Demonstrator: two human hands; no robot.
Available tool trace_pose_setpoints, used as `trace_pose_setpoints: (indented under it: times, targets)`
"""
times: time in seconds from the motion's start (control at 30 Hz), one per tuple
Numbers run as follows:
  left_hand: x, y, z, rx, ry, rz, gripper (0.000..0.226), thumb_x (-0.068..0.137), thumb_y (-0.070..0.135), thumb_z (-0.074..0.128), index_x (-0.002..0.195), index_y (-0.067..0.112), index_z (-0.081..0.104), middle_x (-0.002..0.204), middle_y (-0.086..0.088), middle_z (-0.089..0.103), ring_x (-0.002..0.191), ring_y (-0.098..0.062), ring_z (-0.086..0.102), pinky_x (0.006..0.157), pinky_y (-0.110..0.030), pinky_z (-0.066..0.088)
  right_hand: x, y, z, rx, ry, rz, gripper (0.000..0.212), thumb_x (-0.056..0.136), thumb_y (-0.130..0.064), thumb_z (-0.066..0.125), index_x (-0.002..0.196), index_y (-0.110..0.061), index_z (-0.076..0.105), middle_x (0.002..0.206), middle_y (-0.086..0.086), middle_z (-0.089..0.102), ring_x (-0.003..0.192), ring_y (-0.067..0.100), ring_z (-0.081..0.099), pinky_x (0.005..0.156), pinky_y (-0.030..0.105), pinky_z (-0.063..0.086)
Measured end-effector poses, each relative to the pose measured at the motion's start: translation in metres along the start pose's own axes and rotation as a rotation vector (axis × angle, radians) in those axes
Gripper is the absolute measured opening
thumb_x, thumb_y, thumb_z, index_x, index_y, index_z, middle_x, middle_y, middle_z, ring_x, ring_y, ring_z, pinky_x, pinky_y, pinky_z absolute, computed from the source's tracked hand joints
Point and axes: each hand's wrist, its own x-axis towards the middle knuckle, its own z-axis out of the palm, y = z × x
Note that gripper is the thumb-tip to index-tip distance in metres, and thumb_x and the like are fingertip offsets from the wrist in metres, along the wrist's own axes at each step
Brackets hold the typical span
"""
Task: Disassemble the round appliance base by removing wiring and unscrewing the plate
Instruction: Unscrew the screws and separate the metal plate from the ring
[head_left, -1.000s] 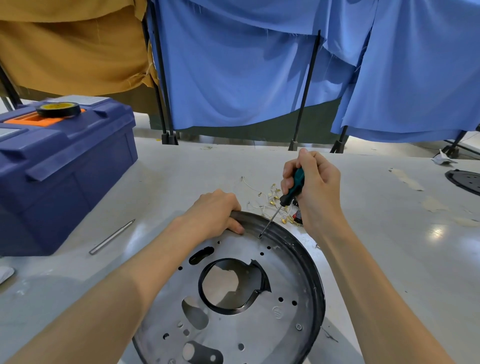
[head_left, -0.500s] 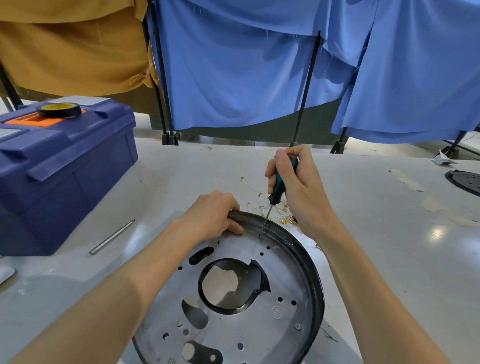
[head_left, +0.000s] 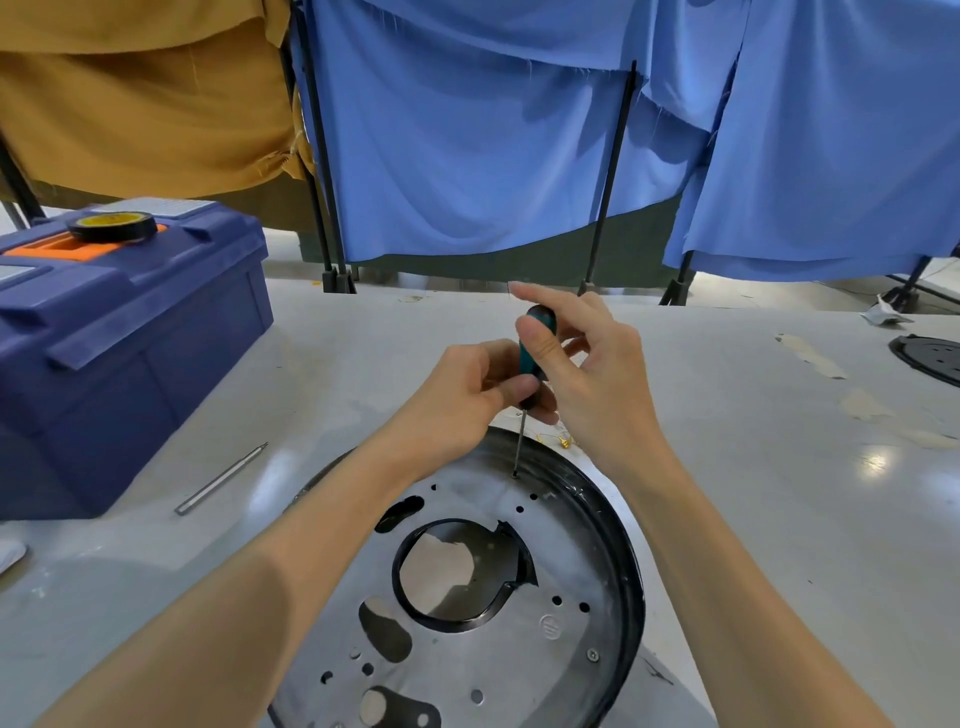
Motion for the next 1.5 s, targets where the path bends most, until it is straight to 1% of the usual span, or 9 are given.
trace_pose_setpoints:
  times: [0.2,0.37,0.63,0.73,0.8,0.9,1.1,1.23,1.5]
  targets:
    - [0.0,-0.003,0.002,-0.027,0.054,0.021,0.014,0.092,0.004,0.059,0.099,0.016,0.065,0.083,0.004,0.075,0.078,-0.011,0.073,0.071,-0.013,0.052,0.0,-0.001,0.003,-0.008,0.051,0.014,0.023,0.075,-0.023,0.081,0.097,-0.021,0.071,0.093,-0.007,0.06,0.086,0.013,0.06,0.075,0.02,0.049]
    - [-0.006,-0.007,0.004,-0.072,0.143,0.04,0.019,0.085,0.01,0.07,0.099,0.001,0.061,0.09,-0.009,0.07,0.073,-0.017,0.073,0.071,-0.021,0.056,-0.001,-0.003,0.008,0.02,0.011,0.024,0.03,0.081,-0.01,0.073,0.108,-0.02,0.072,0.087,-0.002,0.06,0.08,0.017,0.058,0.081,0.032,0.053]
    - [-0.011,-0.013,0.001,-0.231,0.042,-0.073,0.019,0.098,0.009,0.049,0.105,0.011,0.067,0.094,-0.003,0.076,0.09,-0.019,0.073,0.087,-0.019,0.052,0.001,-0.006,-0.004,0.197,-0.154,0.104,0.037,0.093,0.01,0.046,0.108,-0.017,0.066,0.099,0.005,0.068,0.086,0.011,0.068,0.063,0.018,0.055]
    - [-0.008,-0.014,0.003,-0.189,0.032,-0.063,0.013,0.096,0.005,0.053,0.101,0.006,0.064,0.084,-0.002,0.076,0.085,-0.017,0.073,0.079,-0.02,0.054,0.002,-0.01,-0.002,0.077,-0.186,0.066,0.015,0.09,-0.02,0.064,0.105,-0.024,0.067,0.103,-0.007,0.063,0.094,0.008,0.061,0.084,0.024,0.051]
    - [-0.008,-0.016,0.004,-0.151,0.066,-0.04,0.013,0.089,0.006,0.063,0.101,0.002,0.062,0.079,-0.003,0.075,0.079,-0.015,0.073,0.073,-0.019,0.054,0.001,-0.01,0.002,-0.097,-0.155,0.013,0.032,0.079,-0.037,0.076,0.107,-0.025,0.068,0.108,-0.004,0.054,0.098,0.008,0.057,0.09,0.02,0.045]
    - [-0.009,-0.015,0.004,-0.182,0.095,-0.063,0.024,0.085,0.01,0.068,0.106,0.001,0.058,0.085,-0.004,0.076,0.081,-0.017,0.074,0.075,-0.02,0.055,0.001,-0.012,0.008,-0.121,-0.039,-0.027,0.033,0.081,-0.013,0.075,0.114,-0.018,0.07,0.093,-0.003,0.053,0.09,0.012,0.057,0.084,0.011,0.044]
    - [-0.01,-0.017,0.001,-0.196,0.03,-0.066,0.022,0.101,0.012,0.044,0.109,0.01,0.065,0.094,-0.008,0.075,0.09,-0.019,0.073,0.086,-0.024,0.052,0.003,-0.014,0.0,0.023,-0.094,0.069,0.026,0.089,0.002,0.06,0.109,-0.014,0.069,0.103,0.002,0.065,0.101,0.017,0.062,0.094,0.045,0.052]
    - [-0.011,-0.017,0.003,-0.228,0.046,-0.08,0.017,0.093,0.01,0.059,0.103,-0.003,0.062,0.089,-0.014,0.075,0.086,-0.025,0.073,0.079,-0.022,0.055,0.003,-0.016,-0.001,-0.041,-0.054,0.048,0.021,0.077,-0.024,0.079,0.097,-0.024,0.072,0.106,0.001,0.057,0.093,0.008,0.059,0.087,0.021,0.049]
    - [-0.011,-0.015,0.001,-0.227,0.008,-0.087,0.018,0.098,0.009,0.05,0.111,0.01,0.062,0.09,-0.007,0.076,0.087,-0.022,0.073,0.082,-0.023,0.055,0.005,-0.011,-0.004,0.072,-0.069,0.077,0.024,0.09,0.003,0.058,0.107,-0.009,0.07,0.101,0.002,0.069,0.091,0.008,0.068,0.08,0.018,0.053]
